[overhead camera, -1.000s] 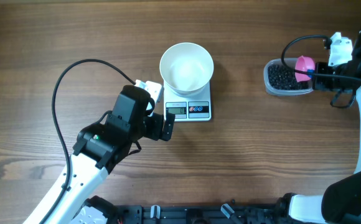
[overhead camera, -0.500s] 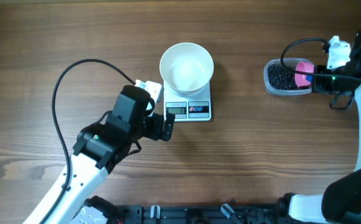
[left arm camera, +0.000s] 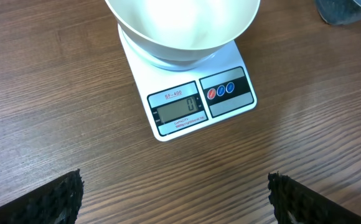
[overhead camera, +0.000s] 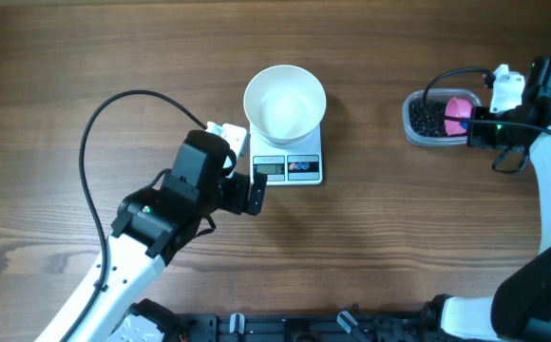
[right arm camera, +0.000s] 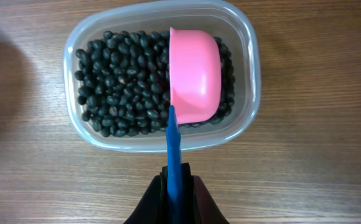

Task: Scoop item into bowl and weigh 150g on scale
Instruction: 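Lower the pink scoop with the right gripper into the black beans, then drag the scoop through the beans with the right gripper to fill it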

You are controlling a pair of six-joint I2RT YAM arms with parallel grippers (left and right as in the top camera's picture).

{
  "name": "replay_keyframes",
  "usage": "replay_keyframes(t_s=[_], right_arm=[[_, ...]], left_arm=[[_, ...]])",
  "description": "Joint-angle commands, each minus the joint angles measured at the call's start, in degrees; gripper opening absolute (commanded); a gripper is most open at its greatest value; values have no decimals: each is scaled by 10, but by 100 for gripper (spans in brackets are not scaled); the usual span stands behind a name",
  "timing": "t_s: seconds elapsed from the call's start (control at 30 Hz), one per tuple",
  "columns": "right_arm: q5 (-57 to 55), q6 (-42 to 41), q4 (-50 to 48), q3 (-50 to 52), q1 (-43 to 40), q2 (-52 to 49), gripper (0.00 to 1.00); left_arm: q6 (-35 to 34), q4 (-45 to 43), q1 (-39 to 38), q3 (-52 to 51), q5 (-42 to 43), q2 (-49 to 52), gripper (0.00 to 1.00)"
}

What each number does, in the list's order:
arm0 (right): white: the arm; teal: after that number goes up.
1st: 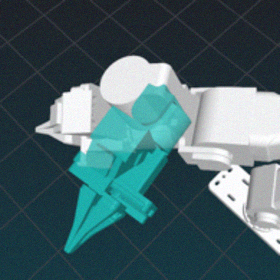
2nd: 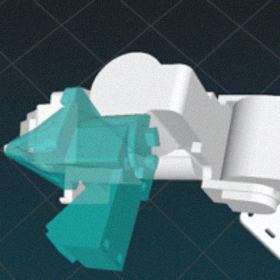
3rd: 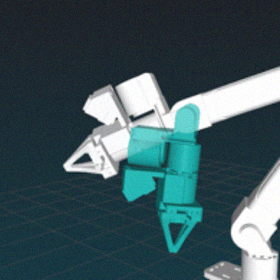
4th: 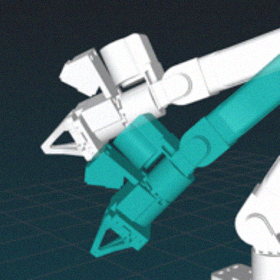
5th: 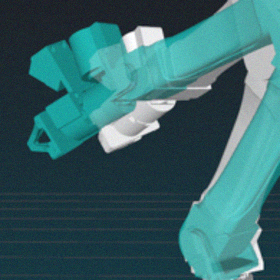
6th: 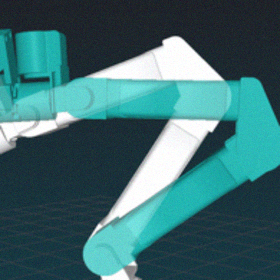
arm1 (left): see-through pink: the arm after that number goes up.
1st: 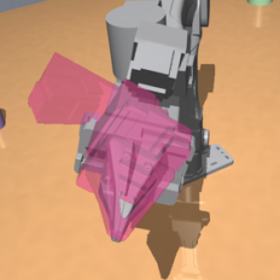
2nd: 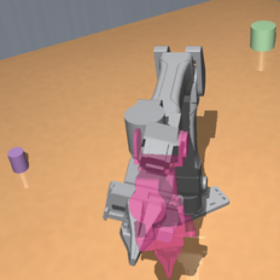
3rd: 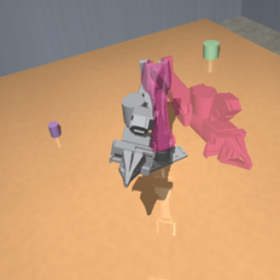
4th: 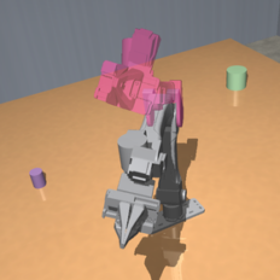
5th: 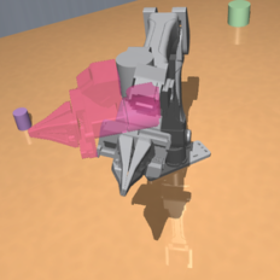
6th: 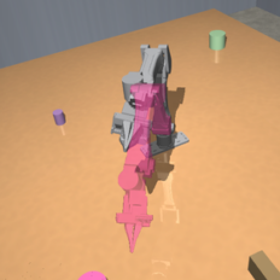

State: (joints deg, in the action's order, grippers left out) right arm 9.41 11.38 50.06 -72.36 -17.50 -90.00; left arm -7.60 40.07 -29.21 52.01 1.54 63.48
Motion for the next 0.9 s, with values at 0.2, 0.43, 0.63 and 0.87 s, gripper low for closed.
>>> replay_keyframes(t_s=[0.2,0.43,0.63,0.87], right_arm=[[62,-9,0,7,3,-9,4],[70,-10,16,7,17,-22,4],[70,-9,31,7,31,-34,4],[87,-10,47,7,31,-34,5]], left_arm=[[12,0,-3,2,-3,1,100],[12,0,-3,2,-3,1,100],[12,0,-3,2,-3,1,100],[12,0,-3,2,-3,1,100]])
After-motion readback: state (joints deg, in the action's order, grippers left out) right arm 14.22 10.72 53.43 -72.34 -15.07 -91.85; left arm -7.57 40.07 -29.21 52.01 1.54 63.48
